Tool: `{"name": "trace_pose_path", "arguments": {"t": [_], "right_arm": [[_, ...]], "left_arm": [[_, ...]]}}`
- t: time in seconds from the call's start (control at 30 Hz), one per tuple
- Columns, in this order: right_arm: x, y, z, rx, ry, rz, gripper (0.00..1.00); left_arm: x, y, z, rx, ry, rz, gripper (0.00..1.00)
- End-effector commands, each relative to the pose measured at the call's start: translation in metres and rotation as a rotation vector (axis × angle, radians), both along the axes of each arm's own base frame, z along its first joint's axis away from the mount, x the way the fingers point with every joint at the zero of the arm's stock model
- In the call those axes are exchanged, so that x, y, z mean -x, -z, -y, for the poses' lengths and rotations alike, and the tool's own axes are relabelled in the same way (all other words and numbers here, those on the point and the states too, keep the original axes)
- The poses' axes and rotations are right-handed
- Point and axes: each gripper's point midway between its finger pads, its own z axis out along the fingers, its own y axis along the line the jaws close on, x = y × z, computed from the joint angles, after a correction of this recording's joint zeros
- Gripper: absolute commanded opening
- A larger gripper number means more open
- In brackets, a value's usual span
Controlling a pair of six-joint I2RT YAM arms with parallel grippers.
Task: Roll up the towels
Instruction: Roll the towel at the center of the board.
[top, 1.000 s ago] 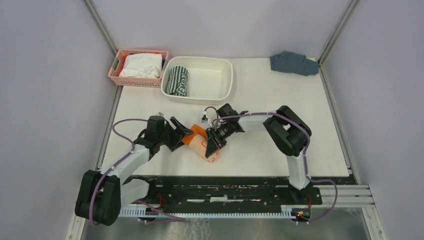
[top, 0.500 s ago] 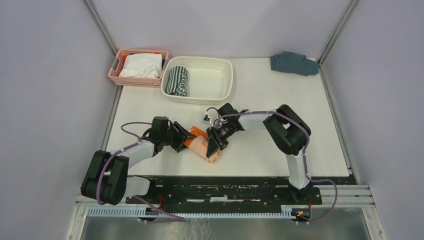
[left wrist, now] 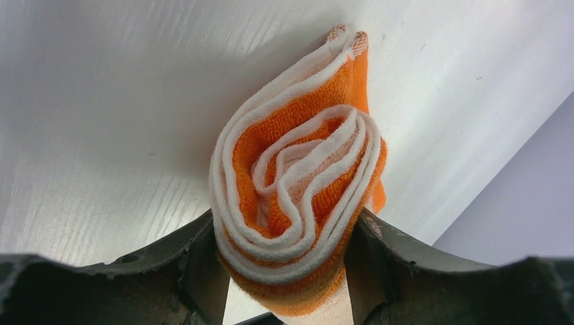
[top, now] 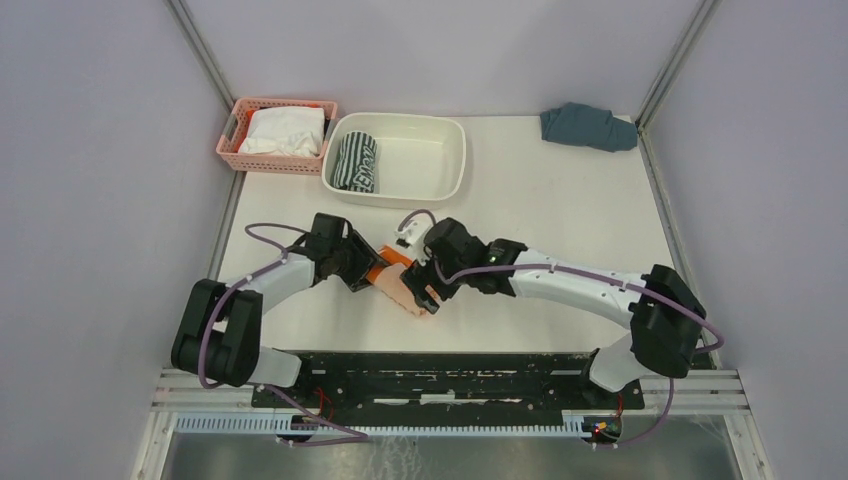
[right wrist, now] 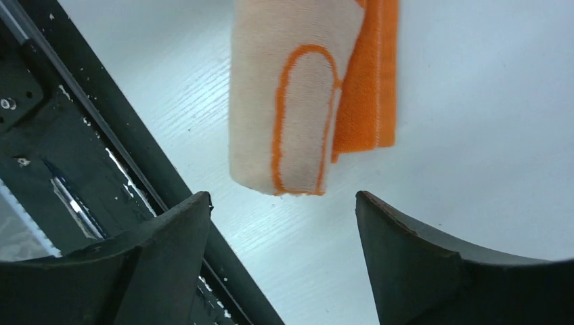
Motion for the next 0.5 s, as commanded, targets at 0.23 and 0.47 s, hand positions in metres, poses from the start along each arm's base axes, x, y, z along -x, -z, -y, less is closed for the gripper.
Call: {"name": "trace_pose_path", "arguments": {"t": [0.23,0.47], "right_arm": [[-0.01,0.035,-0.034,0.2,-0.075,0.208,0.91],[-0.006,0.08,-0.038,0.247,-0.109,0.108,0.75]], "left_arm": [[0.009,0.034,-0.023,-0.197,0.055,-0.103,0.65],[0.001,0.03,-0.019,-0.199,0.084,-0.086,0.73]]}}
